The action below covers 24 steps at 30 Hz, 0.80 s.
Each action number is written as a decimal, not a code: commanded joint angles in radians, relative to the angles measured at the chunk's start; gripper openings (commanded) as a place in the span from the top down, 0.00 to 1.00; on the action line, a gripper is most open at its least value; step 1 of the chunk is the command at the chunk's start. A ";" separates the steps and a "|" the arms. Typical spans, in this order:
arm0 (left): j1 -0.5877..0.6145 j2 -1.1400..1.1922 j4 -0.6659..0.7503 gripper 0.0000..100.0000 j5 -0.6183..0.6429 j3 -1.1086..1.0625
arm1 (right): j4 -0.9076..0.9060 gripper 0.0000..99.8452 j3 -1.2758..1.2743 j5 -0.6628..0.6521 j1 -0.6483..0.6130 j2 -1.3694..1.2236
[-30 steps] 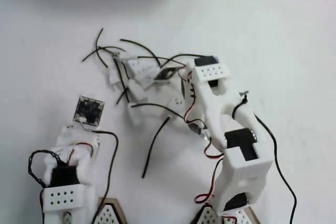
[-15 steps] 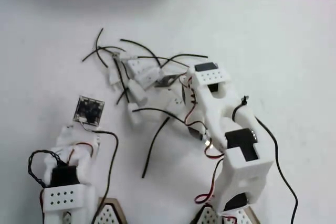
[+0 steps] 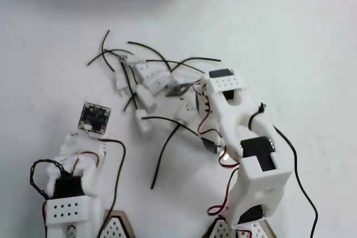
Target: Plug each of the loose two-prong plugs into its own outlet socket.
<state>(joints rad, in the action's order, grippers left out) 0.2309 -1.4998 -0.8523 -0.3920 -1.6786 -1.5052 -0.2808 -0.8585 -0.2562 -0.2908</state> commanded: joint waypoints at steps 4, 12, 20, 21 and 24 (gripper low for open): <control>0.007 -0.010 0.009 0.94 -0.006 0.018 | -0.016 0.98 0.000 -0.009 0.015 0.070; 0.007 -0.010 0.017 0.94 -0.006 0.018 | -0.133 0.98 0.002 -0.003 0.008 0.364; 0.001 -0.010 0.121 0.94 0.014 0.092 | -0.154 0.98 -0.005 0.172 -0.097 0.792; 0.001 -0.010 0.132 0.94 0.044 0.112 | -0.151 0.98 -0.005 0.212 -0.128 0.837; 0.001 -0.010 0.138 0.94 0.172 0.175 | -0.120 0.98 -0.006 0.327 -0.226 0.946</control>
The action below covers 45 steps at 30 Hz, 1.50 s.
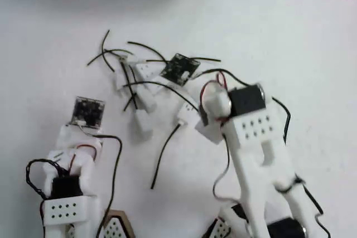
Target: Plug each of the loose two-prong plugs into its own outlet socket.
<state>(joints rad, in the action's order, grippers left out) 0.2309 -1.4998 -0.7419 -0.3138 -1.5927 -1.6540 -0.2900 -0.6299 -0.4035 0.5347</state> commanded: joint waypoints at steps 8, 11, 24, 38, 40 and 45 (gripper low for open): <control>-0.015 -0.010 0.158 0.94 0.290 0.129 | 0.214 0.98 -0.084 0.377 -0.249 0.205; -0.088 -0.010 0.178 0.94 0.290 0.129 | 0.282 0.98 -0.121 0.500 -0.317 0.209; -0.403 -0.010 0.170 0.93 0.255 0.167 | 0.556 0.98 -0.350 0.574 -0.449 0.211; -0.532 -0.010 0.130 0.93 0.170 0.173 | 0.567 0.98 -0.390 0.568 -0.443 0.209; -0.532 -0.010 0.127 0.93 0.170 0.173 | 0.570 0.98 -0.397 0.568 -0.441 0.209; -0.501 -0.010 0.112 0.93 0.170 0.170 | 0.570 0.98 -0.396 0.574 -0.349 0.211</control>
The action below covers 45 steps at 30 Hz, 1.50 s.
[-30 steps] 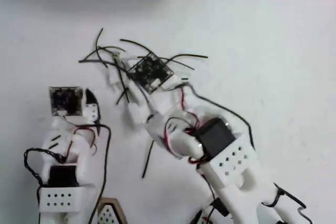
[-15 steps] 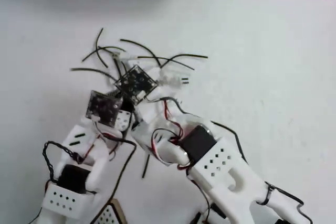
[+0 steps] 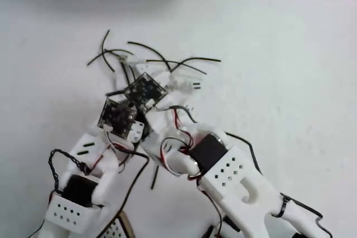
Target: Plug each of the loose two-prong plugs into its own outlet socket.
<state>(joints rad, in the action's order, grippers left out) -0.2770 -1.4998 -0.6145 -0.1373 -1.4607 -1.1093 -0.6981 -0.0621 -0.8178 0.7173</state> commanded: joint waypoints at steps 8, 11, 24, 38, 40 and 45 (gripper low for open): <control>0.165 -0.004 -0.161 0.86 -0.008 0.086 | 0.140 0.98 -0.018 0.112 0.331 0.021; 0.171 -0.002 -0.298 0.85 -0.043 0.192 | 0.239 0.98 -0.080 0.149 0.394 0.018; 0.170 0.437 -0.542 0.72 -0.103 0.534 | 0.380 0.98 -0.152 0.213 0.530 0.018; -0.143 1.129 -0.379 0.71 -0.112 0.858 | 0.493 0.98 -0.146 0.299 0.869 0.027; -0.173 1.227 -0.307 0.71 -0.112 0.878 | 0.493 0.98 -0.144 0.301 0.900 0.027; -0.228 1.438 -0.219 0.71 -0.112 0.982 | 0.492 0.98 -0.130 0.301 0.940 0.027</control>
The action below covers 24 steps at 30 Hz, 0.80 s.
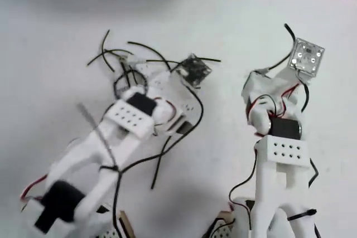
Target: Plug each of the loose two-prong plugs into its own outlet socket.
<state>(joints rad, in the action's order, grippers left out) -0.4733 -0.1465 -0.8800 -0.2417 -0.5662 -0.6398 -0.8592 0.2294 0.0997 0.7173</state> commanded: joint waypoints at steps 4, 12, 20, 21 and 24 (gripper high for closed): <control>-0.062 0.228 0.038 0.71 -0.008 0.193 | 0.022 0.98 0.031 0.009 0.021 0.027; -0.021 0.458 -0.003 0.71 -0.008 0.367 | 0.022 0.98 0.031 0.009 0.016 0.027; 0.124 0.561 -0.201 0.71 -0.049 0.571 | 0.022 0.98 0.031 0.008 0.015 0.027; 0.130 0.570 -0.213 0.71 -0.078 0.582 | 0.022 0.98 0.031 0.008 0.015 0.027; 0.127 0.584 -0.233 0.74 -0.109 0.600 | 0.022 0.98 0.031 0.008 0.015 0.027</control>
<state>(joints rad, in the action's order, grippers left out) -0.3537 0.4427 -1.0932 -0.3230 -0.0169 -0.6398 -0.8592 0.2294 0.1105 0.7173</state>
